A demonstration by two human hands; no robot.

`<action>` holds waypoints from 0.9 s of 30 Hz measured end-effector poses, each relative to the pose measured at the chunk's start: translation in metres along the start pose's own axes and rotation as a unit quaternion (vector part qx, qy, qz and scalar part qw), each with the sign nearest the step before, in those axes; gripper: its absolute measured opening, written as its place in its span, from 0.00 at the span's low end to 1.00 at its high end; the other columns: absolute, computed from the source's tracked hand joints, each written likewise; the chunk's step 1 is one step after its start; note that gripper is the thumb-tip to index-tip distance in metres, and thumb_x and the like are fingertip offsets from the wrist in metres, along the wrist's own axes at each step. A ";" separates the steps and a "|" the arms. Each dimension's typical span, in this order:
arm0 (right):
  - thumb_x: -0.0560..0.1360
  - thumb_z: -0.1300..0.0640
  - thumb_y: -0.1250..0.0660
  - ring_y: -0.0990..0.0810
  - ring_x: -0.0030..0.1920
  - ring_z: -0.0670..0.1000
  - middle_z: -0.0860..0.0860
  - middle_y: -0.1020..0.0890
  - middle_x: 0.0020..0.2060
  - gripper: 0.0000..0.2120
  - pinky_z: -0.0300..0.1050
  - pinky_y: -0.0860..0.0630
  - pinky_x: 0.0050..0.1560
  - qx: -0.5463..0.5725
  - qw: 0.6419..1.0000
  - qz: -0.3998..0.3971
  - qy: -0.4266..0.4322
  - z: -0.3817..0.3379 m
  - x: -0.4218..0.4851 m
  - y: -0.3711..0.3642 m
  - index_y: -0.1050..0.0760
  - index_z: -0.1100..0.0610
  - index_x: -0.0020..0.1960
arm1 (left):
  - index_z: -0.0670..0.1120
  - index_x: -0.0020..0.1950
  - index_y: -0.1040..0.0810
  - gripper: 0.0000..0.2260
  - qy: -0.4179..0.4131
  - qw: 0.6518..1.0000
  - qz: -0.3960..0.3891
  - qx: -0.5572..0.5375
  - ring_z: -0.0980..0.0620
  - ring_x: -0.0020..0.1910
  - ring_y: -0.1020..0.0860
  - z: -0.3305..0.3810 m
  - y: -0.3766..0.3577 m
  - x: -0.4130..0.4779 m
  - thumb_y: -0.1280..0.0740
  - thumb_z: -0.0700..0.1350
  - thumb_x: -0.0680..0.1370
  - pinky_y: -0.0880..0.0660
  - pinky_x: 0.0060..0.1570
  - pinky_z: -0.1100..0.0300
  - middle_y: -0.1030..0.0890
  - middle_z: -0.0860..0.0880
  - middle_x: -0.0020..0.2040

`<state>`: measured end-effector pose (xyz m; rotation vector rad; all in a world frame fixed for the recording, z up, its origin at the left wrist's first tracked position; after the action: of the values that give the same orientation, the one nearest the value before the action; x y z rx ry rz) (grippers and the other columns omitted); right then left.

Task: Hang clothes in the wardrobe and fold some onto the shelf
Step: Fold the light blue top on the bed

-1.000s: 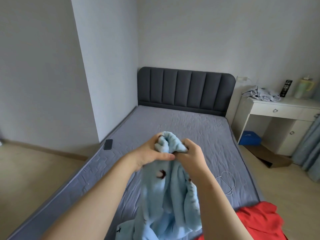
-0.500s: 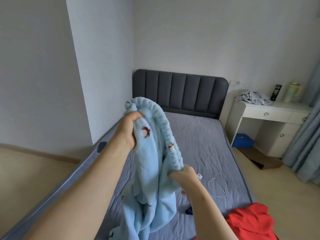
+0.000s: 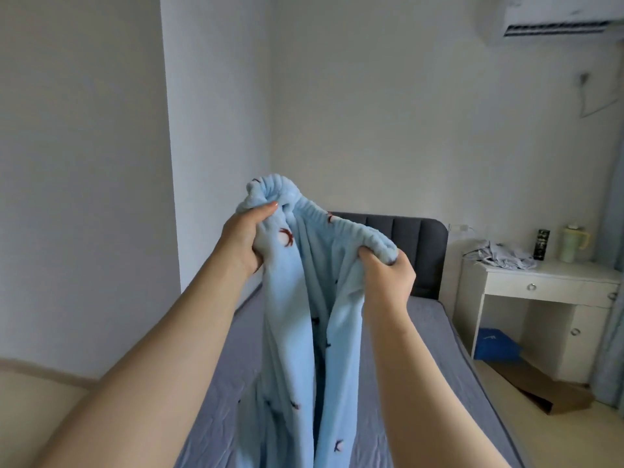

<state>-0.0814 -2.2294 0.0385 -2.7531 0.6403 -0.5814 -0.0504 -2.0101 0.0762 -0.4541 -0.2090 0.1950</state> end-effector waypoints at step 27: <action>0.74 0.69 0.48 0.27 0.47 0.51 0.50 0.26 0.51 0.23 0.41 0.30 0.41 -0.105 0.993 0.030 -0.051 -0.008 0.046 0.059 0.28 0.51 0.63 | 0.47 0.45 0.24 0.09 0.029 0.785 -0.158 0.598 0.51 0.39 0.26 0.007 0.046 0.028 0.26 0.39 0.69 0.30 0.38 0.62 0.25 0.49 0.40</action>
<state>-0.0688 -2.3037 0.0410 -2.9224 0.7985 -0.3753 -0.0318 -1.9606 0.0658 0.8537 -0.0637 -0.0444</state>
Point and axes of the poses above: each hand's wrist, its own x-axis towards the middle knuckle, its own y-axis out of the back of the hand, z = x × y, the point moved 7 cm from there along x, towards the middle knuckle
